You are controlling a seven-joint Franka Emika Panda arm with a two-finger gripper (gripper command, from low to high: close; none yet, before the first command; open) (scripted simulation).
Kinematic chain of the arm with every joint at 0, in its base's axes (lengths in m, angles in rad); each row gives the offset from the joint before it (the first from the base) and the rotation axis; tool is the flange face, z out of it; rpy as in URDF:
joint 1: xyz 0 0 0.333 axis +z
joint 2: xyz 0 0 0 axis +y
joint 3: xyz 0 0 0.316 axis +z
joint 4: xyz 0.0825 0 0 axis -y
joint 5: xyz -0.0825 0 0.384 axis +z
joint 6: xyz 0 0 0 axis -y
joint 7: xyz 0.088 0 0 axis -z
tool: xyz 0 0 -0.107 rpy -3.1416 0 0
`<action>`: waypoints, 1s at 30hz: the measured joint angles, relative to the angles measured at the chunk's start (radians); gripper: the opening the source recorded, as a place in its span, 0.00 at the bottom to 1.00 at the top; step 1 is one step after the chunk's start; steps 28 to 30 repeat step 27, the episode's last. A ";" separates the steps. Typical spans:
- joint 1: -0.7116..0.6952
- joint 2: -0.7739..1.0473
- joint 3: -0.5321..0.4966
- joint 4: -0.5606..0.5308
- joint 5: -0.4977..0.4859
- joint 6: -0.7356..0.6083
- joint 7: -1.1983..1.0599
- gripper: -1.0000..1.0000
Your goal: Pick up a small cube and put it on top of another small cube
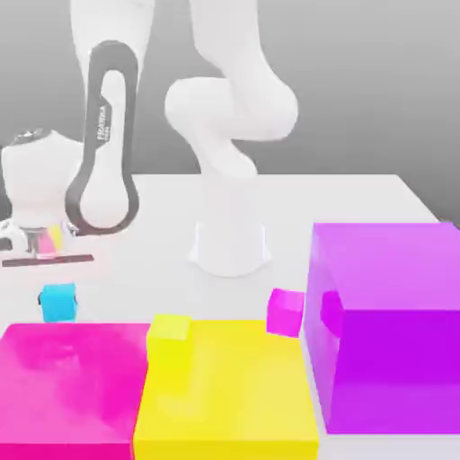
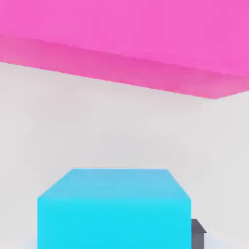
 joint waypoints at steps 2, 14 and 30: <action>0.024 -0.036 -0.044 -0.012 -0.087 -0.019 0.065 0.00; 0.235 -0.331 0.120 0.030 -0.368 -0.352 0.106 0.00; 0.352 -0.299 0.244 0.032 -0.421 -0.308 0.032 1.00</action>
